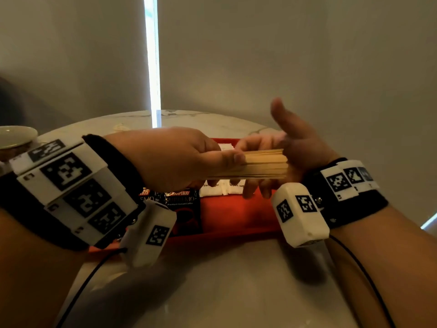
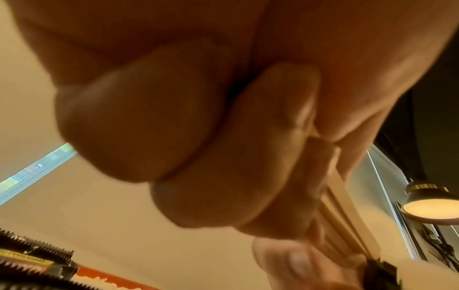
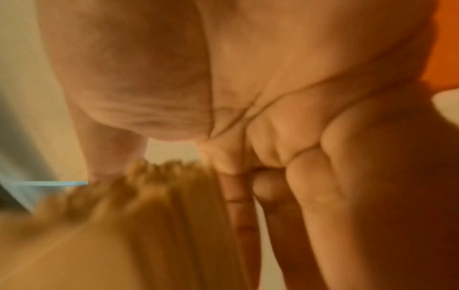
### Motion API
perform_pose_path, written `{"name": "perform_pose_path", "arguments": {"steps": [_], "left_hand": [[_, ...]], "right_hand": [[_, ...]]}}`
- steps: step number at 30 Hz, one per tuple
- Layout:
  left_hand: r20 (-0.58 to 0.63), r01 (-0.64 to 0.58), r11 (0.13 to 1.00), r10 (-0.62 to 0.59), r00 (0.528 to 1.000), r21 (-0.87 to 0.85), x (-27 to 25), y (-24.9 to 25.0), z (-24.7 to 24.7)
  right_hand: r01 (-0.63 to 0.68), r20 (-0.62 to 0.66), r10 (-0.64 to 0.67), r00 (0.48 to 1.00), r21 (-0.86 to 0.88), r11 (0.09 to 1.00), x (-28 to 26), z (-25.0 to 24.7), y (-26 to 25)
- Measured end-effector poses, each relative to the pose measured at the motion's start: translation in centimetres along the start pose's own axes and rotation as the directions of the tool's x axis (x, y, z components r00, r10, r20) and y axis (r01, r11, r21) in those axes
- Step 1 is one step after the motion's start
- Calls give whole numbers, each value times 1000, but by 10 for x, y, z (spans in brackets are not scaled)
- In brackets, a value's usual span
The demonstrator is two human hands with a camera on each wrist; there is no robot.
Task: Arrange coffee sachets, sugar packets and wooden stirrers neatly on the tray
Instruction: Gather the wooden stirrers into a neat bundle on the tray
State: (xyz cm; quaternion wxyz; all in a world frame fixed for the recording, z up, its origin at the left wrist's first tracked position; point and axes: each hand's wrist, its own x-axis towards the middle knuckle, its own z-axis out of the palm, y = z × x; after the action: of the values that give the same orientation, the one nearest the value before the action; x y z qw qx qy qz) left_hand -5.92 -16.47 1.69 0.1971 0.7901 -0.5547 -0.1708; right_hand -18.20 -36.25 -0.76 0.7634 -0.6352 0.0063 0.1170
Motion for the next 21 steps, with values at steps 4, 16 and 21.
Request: {"name": "perform_pose_path", "arguments": {"steps": [4,16,21], "left_hand": [[10,13,1000,-13,1000,1,-1,-3,-2],[-36,128,979,-135,990,-157,3,-10,-7],[-6,146,930,-157,988,-337,11,-12,-4]], "right_hand": [[1,130,5,991,-49,999,8,3,-1],[53,-307,-533,788,-830,556,-3,40,-17],[-70,-307,-522,796,-903,424,13,41,-6]]}}
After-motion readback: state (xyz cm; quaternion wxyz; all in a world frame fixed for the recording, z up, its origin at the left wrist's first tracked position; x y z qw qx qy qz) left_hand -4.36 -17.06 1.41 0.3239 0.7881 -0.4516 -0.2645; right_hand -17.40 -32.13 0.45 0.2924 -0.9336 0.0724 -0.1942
